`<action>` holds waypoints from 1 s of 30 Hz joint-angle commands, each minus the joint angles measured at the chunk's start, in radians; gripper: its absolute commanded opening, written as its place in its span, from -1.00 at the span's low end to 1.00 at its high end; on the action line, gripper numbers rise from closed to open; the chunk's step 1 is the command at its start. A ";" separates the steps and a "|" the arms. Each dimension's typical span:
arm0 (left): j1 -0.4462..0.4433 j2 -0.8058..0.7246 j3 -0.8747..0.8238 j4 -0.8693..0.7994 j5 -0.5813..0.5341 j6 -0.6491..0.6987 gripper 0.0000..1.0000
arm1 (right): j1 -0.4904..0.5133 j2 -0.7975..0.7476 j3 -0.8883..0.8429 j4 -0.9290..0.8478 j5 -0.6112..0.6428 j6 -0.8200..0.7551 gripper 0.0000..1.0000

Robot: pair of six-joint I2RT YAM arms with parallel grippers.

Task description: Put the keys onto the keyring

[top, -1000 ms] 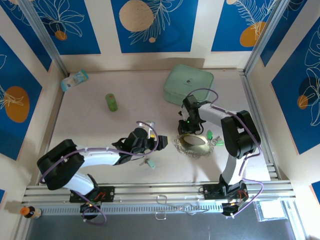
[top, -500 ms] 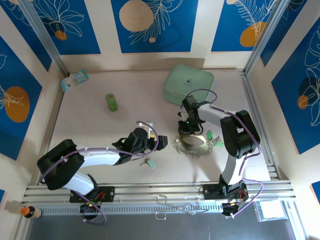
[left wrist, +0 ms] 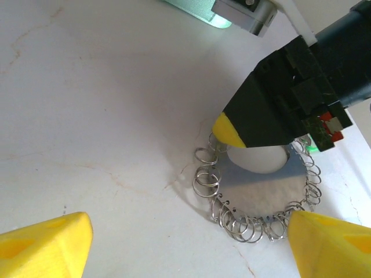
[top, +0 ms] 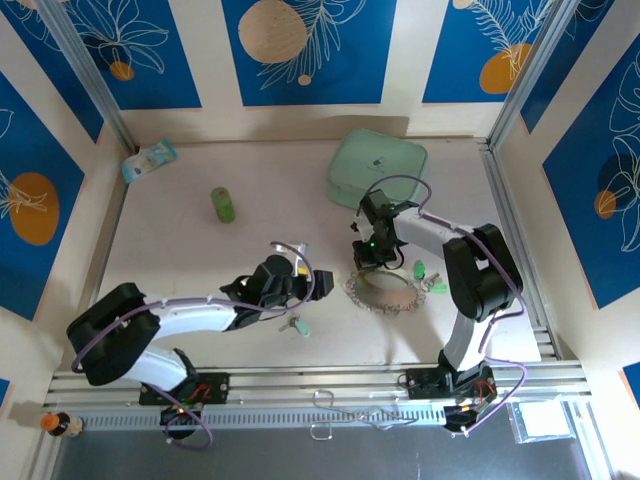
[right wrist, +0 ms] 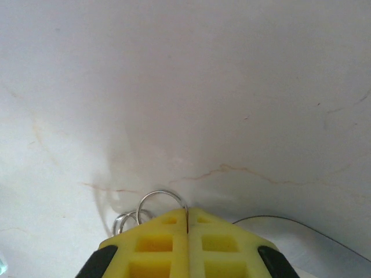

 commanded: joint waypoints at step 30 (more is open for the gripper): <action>0.045 -0.264 0.410 -0.535 -0.034 0.854 0.34 | 0.153 -0.529 -0.015 0.129 -0.076 -0.412 -1.00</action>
